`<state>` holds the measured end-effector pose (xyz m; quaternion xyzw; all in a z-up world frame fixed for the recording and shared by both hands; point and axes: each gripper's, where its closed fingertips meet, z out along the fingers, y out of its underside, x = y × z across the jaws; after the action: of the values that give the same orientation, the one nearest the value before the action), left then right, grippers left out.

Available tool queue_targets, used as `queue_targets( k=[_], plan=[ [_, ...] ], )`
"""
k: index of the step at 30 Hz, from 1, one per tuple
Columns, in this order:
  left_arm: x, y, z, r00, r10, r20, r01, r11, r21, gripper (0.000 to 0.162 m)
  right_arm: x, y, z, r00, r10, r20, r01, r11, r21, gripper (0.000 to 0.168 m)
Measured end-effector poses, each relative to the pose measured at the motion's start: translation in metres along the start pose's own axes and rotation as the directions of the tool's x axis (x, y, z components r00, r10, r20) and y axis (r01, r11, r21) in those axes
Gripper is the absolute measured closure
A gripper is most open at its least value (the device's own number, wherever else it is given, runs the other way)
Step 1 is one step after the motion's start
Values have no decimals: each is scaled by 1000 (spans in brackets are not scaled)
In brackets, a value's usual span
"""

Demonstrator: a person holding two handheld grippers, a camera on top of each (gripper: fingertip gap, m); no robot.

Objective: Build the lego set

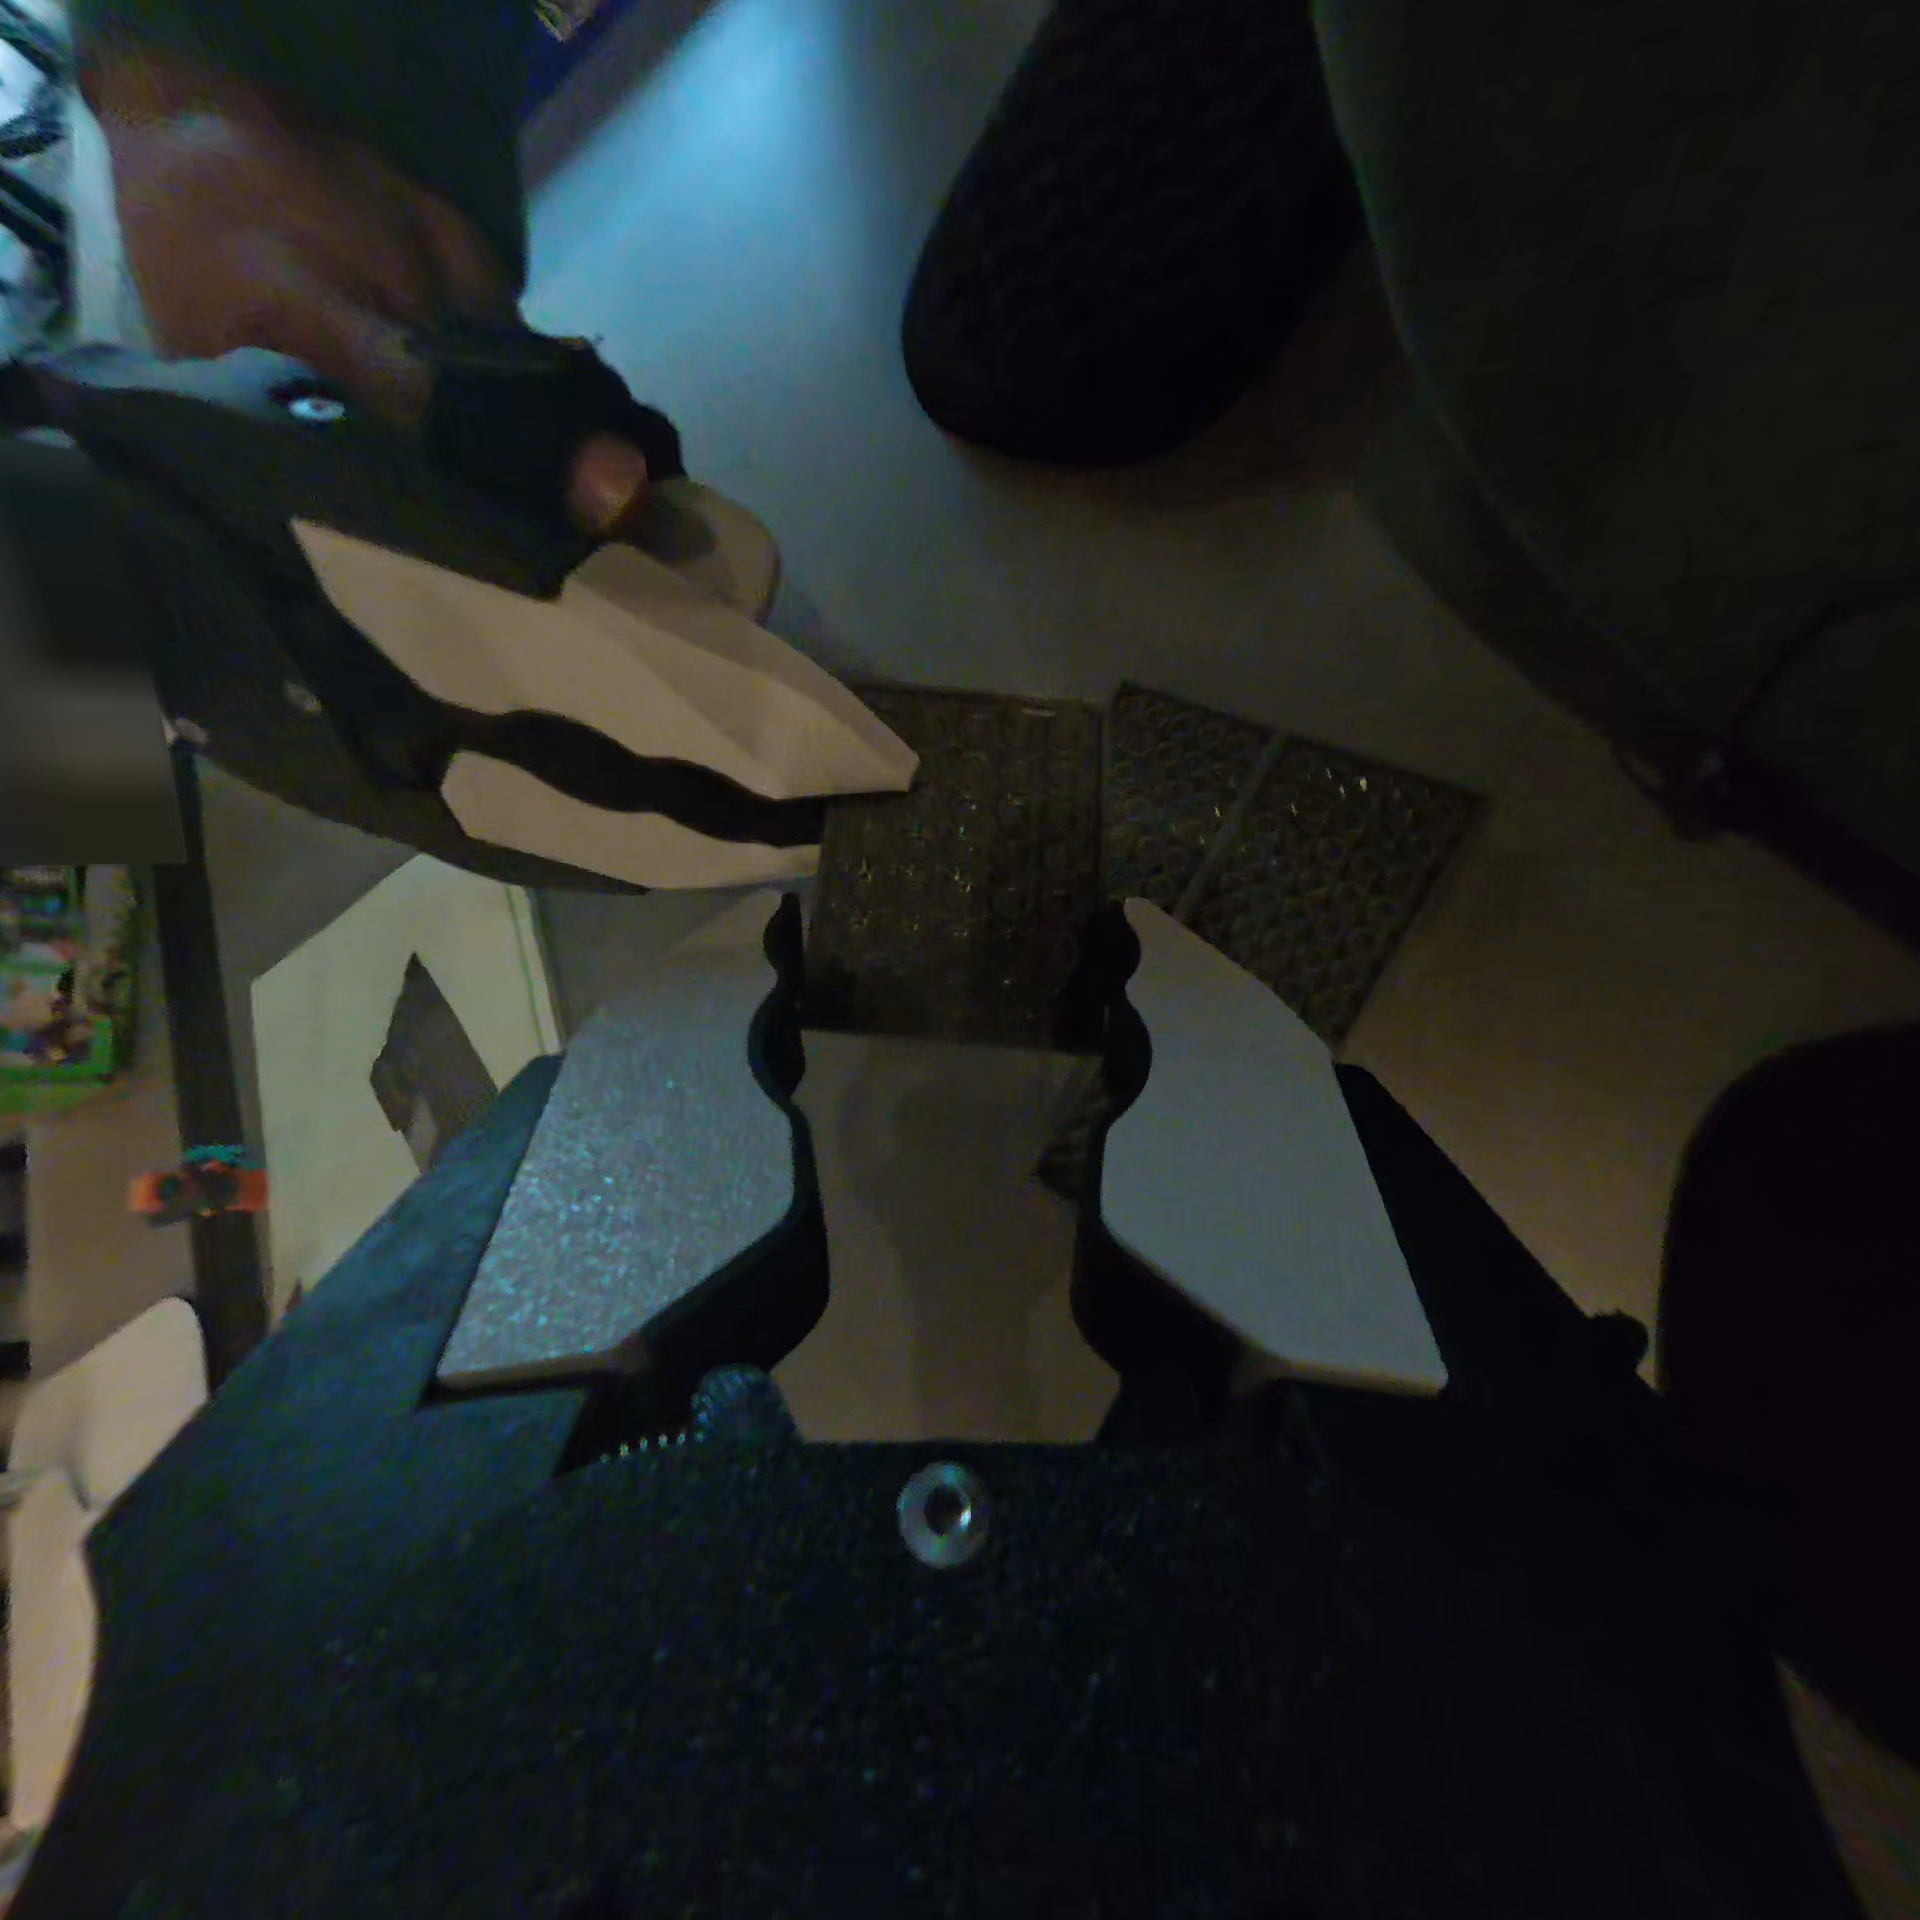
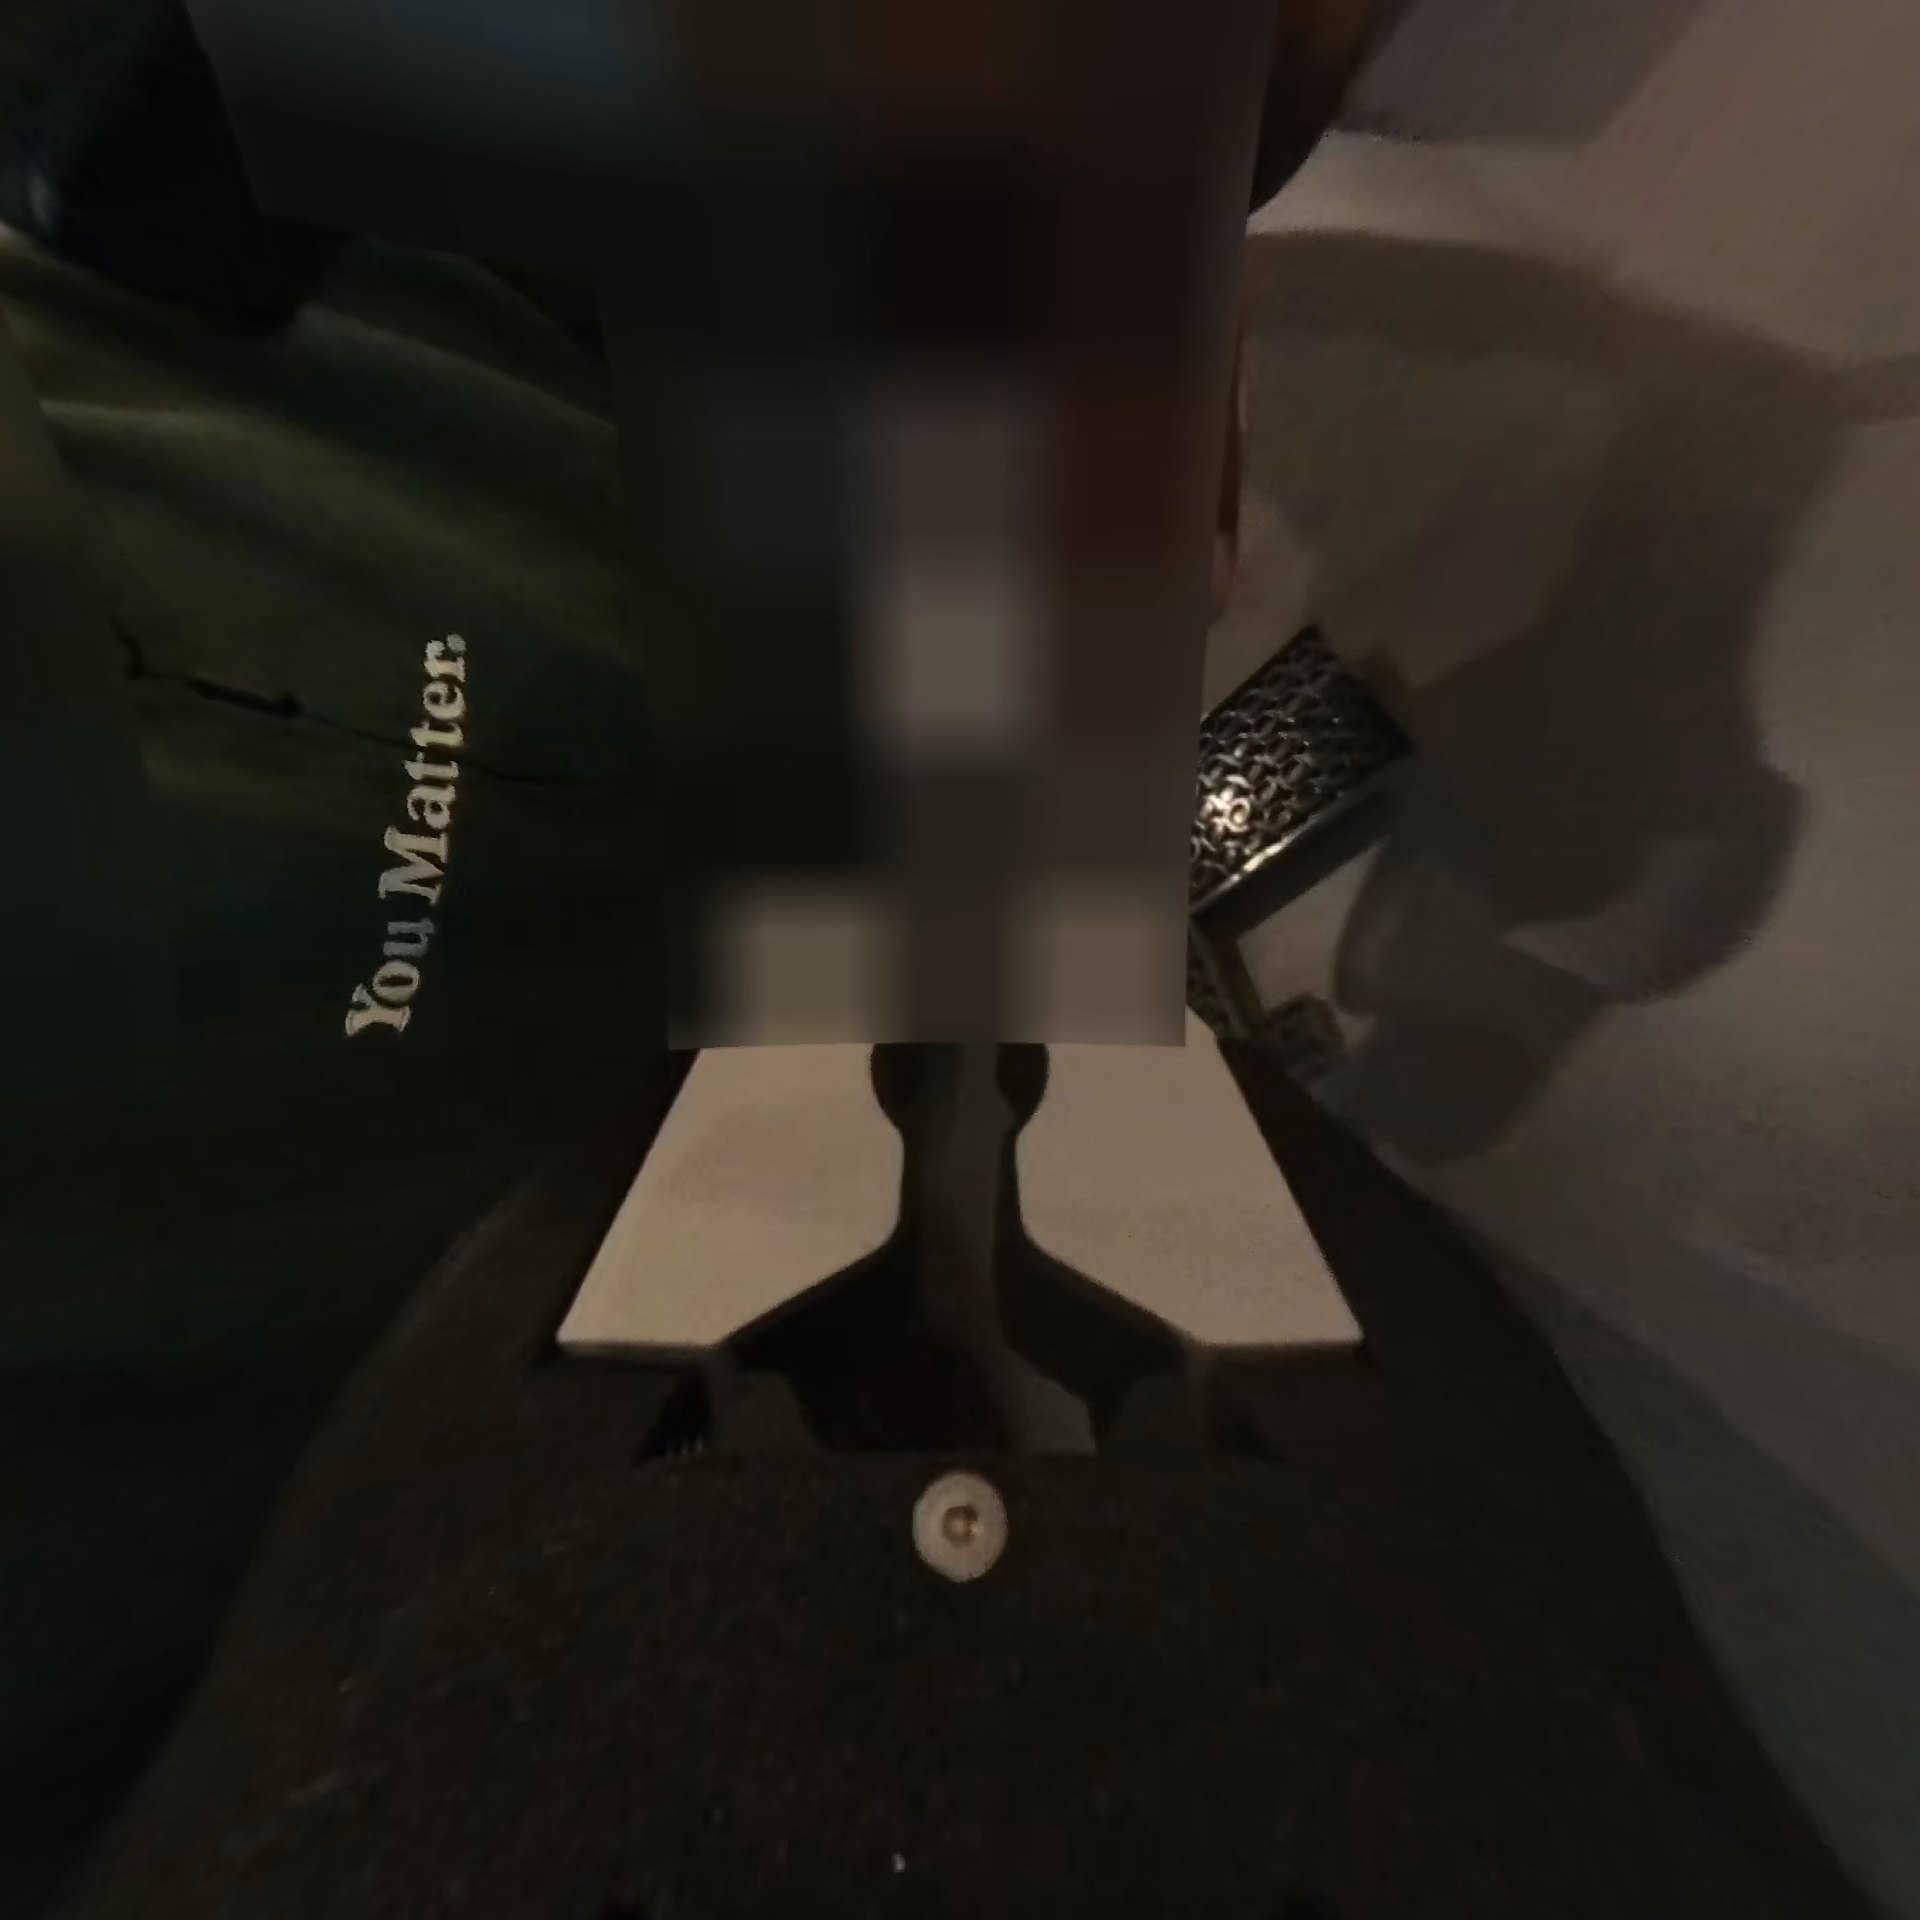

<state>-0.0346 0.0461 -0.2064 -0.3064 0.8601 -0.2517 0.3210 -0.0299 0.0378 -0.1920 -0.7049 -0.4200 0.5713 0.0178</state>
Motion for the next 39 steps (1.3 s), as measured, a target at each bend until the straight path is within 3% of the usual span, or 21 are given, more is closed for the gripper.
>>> queue_targets(
  k=[2,5,8,11,14,18,20,25,29,34,39],
  plan=[
    [0,2,-2,1000,3,-4,-3,1000,-3,107,3,-3,-1,1000,30,1,-30,999,42,161],
    [-8,1,-10,994,-103,42,101,993,57,103,8,-5,-5,997,77,19,-79,985,154,163],
    [-18,0,-25,927,-370,61,349,910,224,99,11,-6,-12,995,94,38,-101,950,296,164],
    [-26,8,-35,766,-640,60,580,729,364,106,17,-11,-21,996,88,18,-86,880,467,164],
    [-26,13,-36,534,-845,-38,755,456,472,116,17,-19,-28,998,60,-7,-44,794,606,164],
    [-29,11,-38,264,-937,-229,813,89,576,125,12,-31,-32,1000,28,-14,-9,685,729,164],
    [-31,10,-38,193,-940,-282,803,-14,596,134,9,-33,-30,1000,20,-13,-3,657,754,164],
    [-30,6,-35,146,-927,-347,798,-96,595,156,13,-34,-25,999,33,-43,12,642,767,164],
    [-28,9,-33,119,-926,-359,809,-119,576,157,16,-33,-23,996,28,-88,48,658,751,164],
    [-19,12,-26,78,-918,-389,840,-149,521,157,21,-28,-24,978,-56,-203,172,765,620,159],
    [-11,13,-18,51,-914,-402,872,-156,464,157,22,-28,-24,971,-132,-198,196,917,349,151]
  ],
)
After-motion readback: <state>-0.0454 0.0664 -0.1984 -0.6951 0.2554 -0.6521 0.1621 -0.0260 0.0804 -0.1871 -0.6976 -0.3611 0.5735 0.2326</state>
